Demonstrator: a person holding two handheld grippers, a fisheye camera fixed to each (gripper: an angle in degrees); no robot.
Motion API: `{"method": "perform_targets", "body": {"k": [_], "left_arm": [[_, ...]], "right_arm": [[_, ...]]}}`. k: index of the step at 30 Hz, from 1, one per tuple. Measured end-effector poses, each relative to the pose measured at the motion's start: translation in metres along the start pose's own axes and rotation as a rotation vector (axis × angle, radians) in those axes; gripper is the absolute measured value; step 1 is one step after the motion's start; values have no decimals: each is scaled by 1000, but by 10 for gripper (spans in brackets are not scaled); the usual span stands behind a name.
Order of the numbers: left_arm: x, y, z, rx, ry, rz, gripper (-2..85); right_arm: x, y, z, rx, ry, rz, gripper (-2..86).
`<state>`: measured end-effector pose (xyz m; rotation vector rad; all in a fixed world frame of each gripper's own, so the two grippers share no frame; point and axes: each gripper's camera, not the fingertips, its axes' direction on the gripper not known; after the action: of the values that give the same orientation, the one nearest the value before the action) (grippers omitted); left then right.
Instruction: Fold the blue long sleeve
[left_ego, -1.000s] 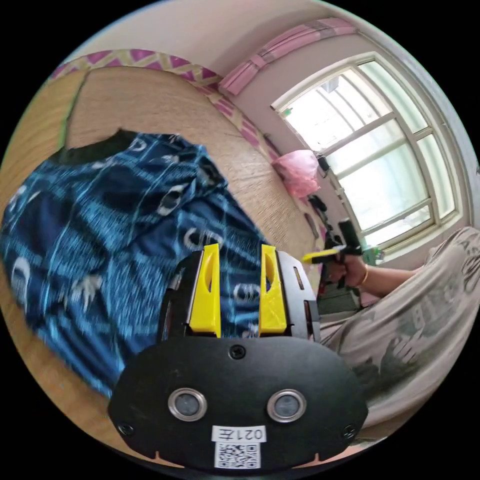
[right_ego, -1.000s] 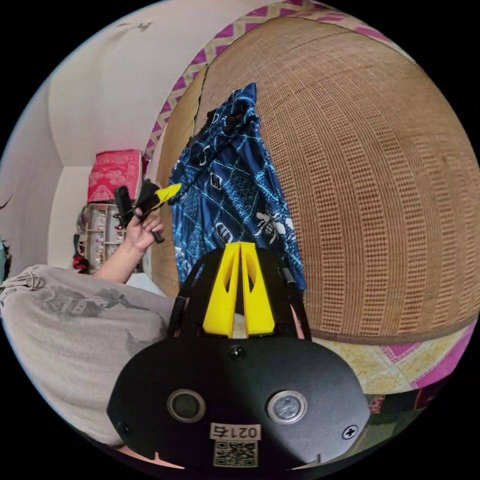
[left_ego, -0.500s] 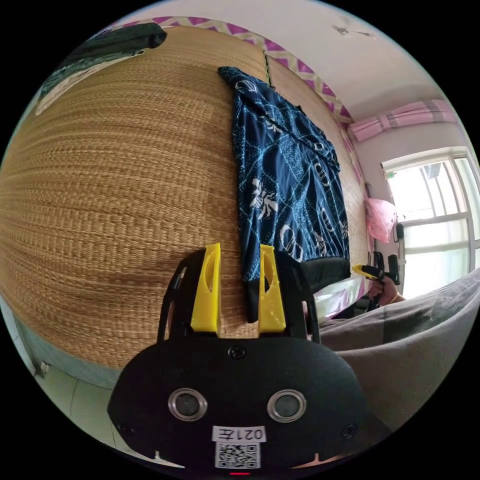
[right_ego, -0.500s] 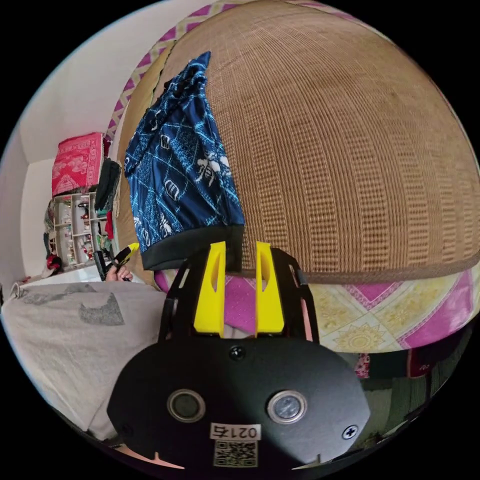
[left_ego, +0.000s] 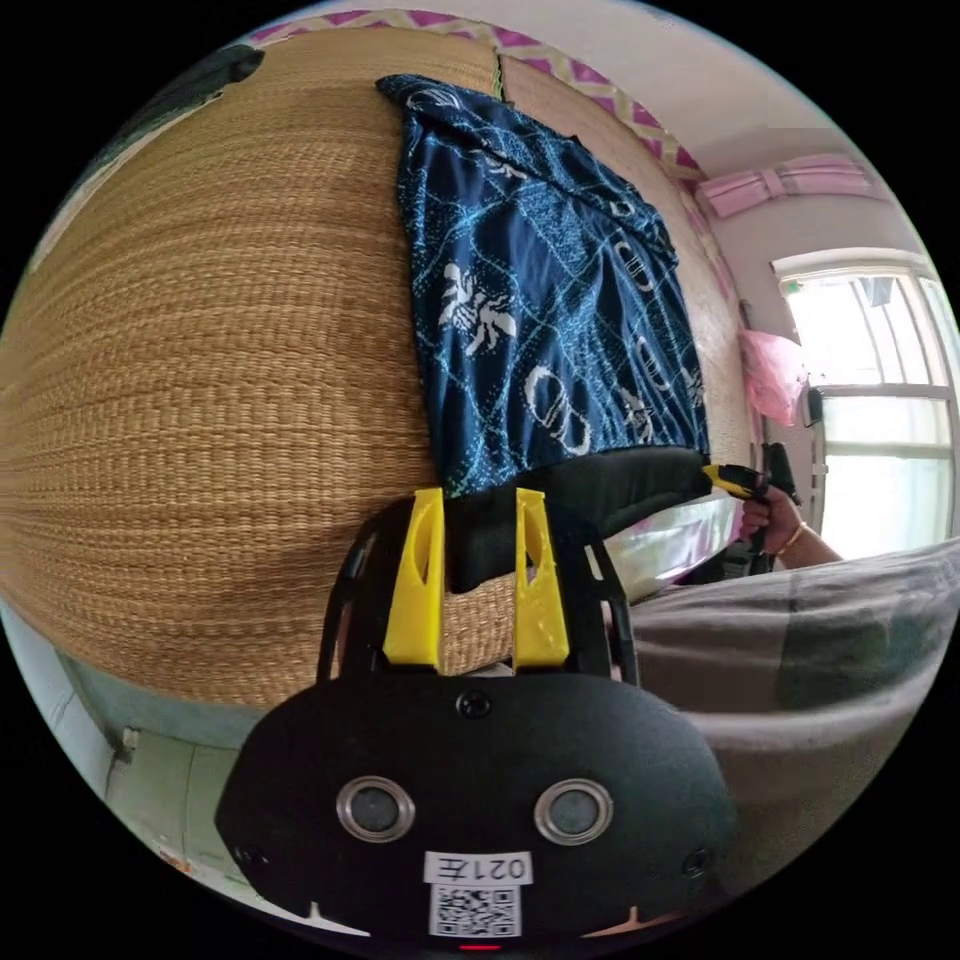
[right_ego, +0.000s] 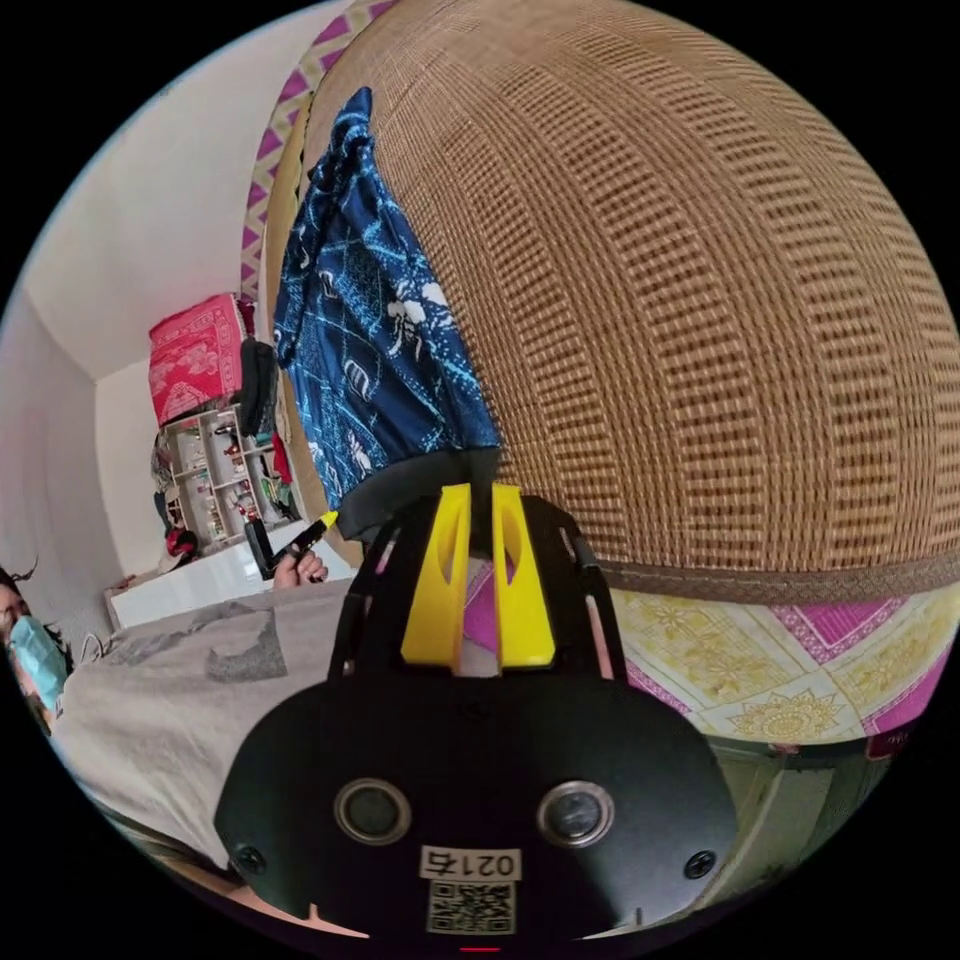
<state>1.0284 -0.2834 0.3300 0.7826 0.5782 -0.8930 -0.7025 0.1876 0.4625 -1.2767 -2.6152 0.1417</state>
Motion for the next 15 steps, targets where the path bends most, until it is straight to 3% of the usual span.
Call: {"method": "perform_targets", "body": {"k": [1,5,8,12,15], "left_arm": [[-2,-3,1,-14,-43,-10,57],[-32,-4,1,-64,96,-39,4],[-51,2,-2,-116,167,-33,-5],[-57,20,13,-256,170,-7,-8],[-68,28,8,-246,240,-65,-8]], "right_arm": [[-2,-3,-1,-9,16,-5,23],[-10,-15,-18,-85,71,-67,8],[-5,-15,-37,-120,34,-73,4],[5,-4,-31,-299,126,-58,1],[4,4,-38,-340,66,-42,1]]}}
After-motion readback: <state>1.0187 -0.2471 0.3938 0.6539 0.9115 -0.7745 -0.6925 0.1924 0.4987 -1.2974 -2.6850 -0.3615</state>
